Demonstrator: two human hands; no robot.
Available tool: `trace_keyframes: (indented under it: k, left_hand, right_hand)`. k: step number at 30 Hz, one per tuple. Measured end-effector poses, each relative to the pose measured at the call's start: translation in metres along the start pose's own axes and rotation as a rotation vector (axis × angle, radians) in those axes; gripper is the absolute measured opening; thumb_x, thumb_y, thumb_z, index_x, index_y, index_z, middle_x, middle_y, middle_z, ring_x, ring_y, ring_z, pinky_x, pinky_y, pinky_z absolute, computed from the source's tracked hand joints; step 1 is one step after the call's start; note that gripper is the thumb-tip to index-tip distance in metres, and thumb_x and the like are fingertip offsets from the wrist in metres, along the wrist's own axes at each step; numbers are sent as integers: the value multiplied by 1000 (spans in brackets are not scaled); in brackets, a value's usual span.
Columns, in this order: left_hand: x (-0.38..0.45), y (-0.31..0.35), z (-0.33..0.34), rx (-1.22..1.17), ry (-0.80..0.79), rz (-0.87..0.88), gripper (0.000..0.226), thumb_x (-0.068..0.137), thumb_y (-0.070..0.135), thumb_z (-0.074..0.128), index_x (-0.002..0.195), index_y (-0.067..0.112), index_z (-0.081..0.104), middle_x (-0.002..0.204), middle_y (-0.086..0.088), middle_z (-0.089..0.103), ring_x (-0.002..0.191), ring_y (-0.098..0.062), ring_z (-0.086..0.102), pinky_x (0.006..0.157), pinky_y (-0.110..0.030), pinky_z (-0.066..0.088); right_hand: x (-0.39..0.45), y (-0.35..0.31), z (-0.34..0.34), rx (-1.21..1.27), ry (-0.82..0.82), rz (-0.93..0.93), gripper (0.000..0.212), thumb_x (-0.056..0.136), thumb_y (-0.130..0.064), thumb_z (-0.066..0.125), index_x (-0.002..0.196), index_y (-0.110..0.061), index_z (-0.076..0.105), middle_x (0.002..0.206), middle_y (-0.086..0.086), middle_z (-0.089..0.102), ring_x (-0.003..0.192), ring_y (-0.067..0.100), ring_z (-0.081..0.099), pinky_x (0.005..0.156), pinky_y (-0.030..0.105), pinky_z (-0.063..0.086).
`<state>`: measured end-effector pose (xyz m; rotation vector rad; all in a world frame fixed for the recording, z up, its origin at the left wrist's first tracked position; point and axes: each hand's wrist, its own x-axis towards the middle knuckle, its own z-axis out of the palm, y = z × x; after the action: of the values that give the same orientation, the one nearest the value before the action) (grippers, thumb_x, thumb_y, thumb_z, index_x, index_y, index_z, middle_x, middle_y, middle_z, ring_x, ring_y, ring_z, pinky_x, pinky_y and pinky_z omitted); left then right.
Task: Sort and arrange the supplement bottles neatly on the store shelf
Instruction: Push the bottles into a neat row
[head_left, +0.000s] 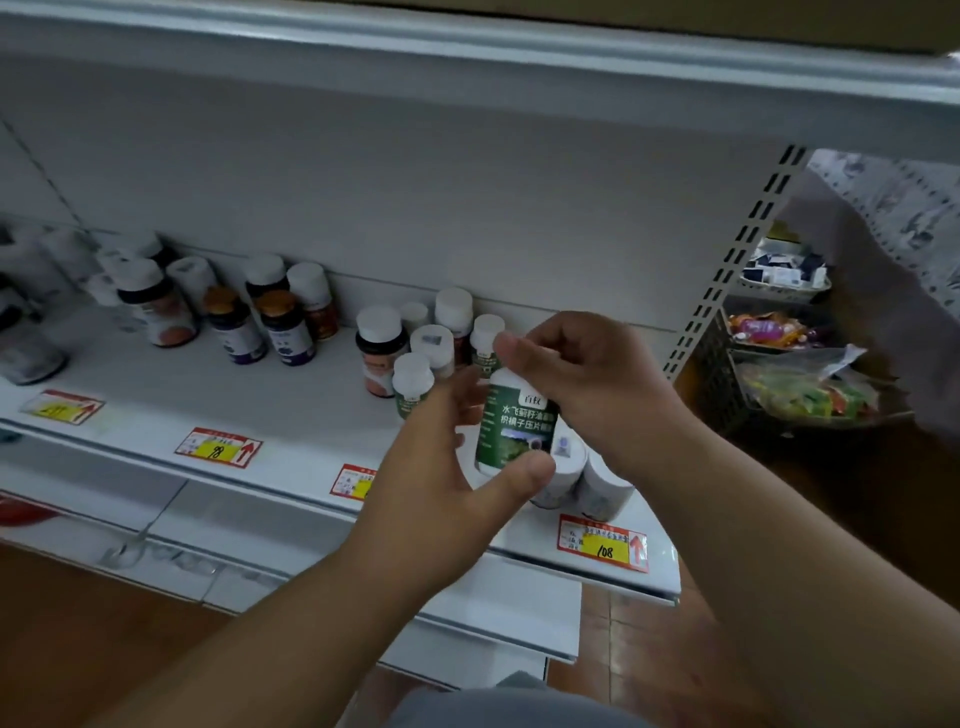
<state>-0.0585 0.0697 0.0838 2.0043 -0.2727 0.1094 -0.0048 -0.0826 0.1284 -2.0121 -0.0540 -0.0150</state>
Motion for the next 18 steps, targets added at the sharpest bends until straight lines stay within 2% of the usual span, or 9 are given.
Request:
trace_keyframes:
  k: [2,5,8,9,12,13,16,18]
  left_hand:
    - [-6,1,-1,-25,14,-2,57,67,73,59,118,56,39,118,31,56,111,10,52,89,-18,44]
    - [-17,-7,-5,-46,38,-14,64,65,74,60,123,50,42,117,27,58,108,7,55,88,-22,47]
    - [-27,-23,-15,-59,34,-48,79,66,72,62,134,37,42,121,23,58,111,1,56,92,-34,49]
    - [-29,-29,-21,-53,25,-53,79,66,72,62,134,38,41,121,23,58,111,2,56,92,-32,49]
    - [-28,-50,-44,15,8,-61,69,66,74,59,127,52,36,118,31,53,110,9,51,84,-11,44]
    - [-25,-60,-53,44,10,-67,69,66,73,59,127,53,35,118,31,51,110,9,50,83,-8,43]
    - [-12,-99,-82,174,1,-97,80,69,69,64,138,37,37,122,24,49,108,5,50,85,-16,44]
    - [-1,-123,-102,258,-54,-115,76,75,56,69,140,33,36,123,21,49,103,3,51,83,-18,45]
  right_hand:
    - [-4,2,6,-15,-23,-4,54,61,-70,67,79,-20,63,72,2,69,64,19,66,58,42,58]
    - [-9,3,16,-25,-63,-26,52,63,-68,69,80,-20,60,66,-3,62,56,7,55,53,28,47]
    - [-10,1,32,-69,-91,-30,49,64,-68,70,81,-23,59,70,-3,64,58,7,56,55,29,48]
    - [-10,-1,39,-76,-99,-35,49,63,-68,70,81,-24,59,71,-3,65,60,8,57,56,30,49]
    - [-5,-5,63,-119,-108,-44,45,64,-65,70,83,-25,59,75,-5,66,66,11,62,61,34,53]
    - [-2,-6,73,-144,-109,-40,43,65,-64,70,84,-26,59,76,-6,66,68,10,62,63,34,54]
    - [13,-8,106,-310,-115,-26,41,67,-60,72,90,-29,57,84,-10,63,77,7,59,68,31,52]
    - [23,-9,129,-386,-98,-5,42,69,-55,74,93,-28,54,88,-12,60,80,5,56,69,28,49]
